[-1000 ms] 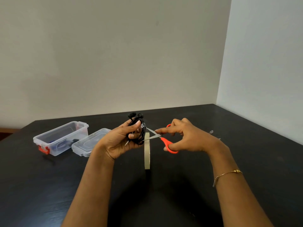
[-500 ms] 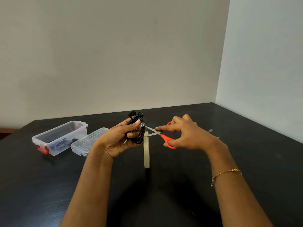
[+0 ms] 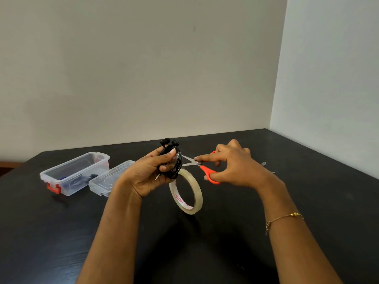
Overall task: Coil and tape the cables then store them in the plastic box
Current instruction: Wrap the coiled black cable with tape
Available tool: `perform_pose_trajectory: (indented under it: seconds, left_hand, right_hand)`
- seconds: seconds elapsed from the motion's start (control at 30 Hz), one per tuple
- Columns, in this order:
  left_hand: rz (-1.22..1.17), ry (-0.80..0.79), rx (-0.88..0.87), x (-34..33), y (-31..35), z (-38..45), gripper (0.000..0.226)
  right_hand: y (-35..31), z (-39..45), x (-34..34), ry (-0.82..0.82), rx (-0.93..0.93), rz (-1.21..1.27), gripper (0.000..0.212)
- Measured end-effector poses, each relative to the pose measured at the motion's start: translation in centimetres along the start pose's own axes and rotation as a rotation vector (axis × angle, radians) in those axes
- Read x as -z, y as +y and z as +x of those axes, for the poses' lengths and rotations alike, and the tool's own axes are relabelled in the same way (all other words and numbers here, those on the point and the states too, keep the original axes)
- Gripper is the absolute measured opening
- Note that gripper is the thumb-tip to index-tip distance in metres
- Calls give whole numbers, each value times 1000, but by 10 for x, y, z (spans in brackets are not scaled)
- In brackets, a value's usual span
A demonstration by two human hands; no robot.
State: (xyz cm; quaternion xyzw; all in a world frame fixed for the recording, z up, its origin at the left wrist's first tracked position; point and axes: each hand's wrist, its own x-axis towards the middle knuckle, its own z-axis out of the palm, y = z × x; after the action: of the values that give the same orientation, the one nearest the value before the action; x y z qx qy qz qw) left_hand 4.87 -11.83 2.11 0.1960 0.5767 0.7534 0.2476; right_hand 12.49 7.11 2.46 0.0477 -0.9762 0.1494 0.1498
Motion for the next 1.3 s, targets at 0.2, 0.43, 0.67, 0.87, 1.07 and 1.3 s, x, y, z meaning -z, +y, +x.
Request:
perform_pose_trajectory:
  seconds: [0.2, 0.43, 0.67, 0.87, 1.07, 1.3]
  left_hand:
    - [20, 4, -5, 0, 1, 0, 14]
    - [11, 20, -24, -2, 2, -1, 15]
    - [-48, 38, -14, -2, 2, -1, 15]
    - [-27, 32, -23, -1, 1, 0, 13]
    - [-49, 20, -38, 4, -1, 3, 12]
    - [-133, -28, -50, 8, -16, 19, 17]
  right_hand:
    - [-1, 0, 0, -25, -13, 12, 43]
    - [0, -1, 0, -64, -31, -43, 44]
    - [2, -1, -3, -57, -54, 1, 44]
    - [3, 0, -3, -49, -62, 24, 43]
    - [6, -2, -2, 5, -85, 140, 41]
    - [28, 1, -14, -239, -394, 56, 41]
